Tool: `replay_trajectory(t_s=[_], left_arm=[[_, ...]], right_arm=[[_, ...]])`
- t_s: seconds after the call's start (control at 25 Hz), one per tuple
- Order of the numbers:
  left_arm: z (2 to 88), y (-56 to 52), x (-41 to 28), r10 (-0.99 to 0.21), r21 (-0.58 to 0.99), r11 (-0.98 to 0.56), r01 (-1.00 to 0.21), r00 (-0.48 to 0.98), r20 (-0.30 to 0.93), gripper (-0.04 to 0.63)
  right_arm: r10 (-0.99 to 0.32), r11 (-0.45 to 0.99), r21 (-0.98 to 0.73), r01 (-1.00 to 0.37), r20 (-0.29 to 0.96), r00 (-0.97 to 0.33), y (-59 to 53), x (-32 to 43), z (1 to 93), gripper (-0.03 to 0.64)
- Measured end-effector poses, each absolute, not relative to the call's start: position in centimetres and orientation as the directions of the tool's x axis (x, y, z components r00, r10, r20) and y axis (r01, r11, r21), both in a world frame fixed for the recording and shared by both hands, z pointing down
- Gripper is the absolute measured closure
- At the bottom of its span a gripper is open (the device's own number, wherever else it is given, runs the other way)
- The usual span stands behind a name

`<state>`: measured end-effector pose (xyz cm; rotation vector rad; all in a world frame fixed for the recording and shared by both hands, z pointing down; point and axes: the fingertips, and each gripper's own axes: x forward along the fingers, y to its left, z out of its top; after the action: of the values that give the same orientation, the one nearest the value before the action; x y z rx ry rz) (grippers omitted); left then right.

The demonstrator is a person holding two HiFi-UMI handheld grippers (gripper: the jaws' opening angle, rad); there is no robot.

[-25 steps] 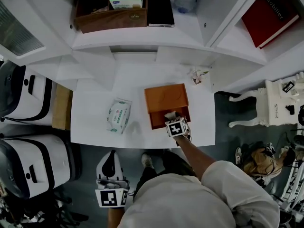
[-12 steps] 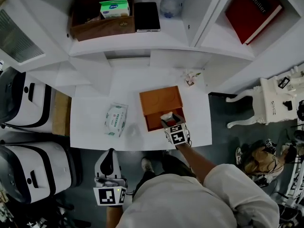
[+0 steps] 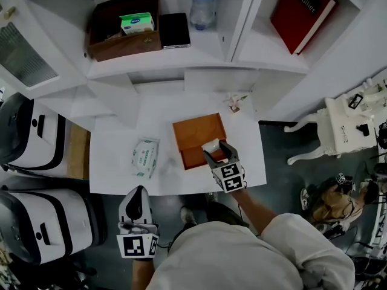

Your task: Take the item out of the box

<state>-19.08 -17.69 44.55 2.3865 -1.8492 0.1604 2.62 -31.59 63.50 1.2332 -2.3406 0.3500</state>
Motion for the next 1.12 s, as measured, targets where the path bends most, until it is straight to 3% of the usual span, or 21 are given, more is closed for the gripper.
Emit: replay_trajectory(t_s=[0.6, 1.12], left_arm=[[42.8, -17.1, -18.0, -0.953, 0.007, -0.284, -0.959, 0.283, 0.112, 0.591], [42.1, -16.5, -17.4, -0.951, -0.009, -0.296, -0.955, 0.293, 0.100, 0.591]], right_arm=[[-0.821, 0.564, 0.086, -0.821, 0.164, -0.547, -29.2, 2.8, 48.9, 0.333], [-0.839, 0.542, 0.105, -0.834, 0.014, -0.544, -26.7, 3.8, 43.0, 0.334]])
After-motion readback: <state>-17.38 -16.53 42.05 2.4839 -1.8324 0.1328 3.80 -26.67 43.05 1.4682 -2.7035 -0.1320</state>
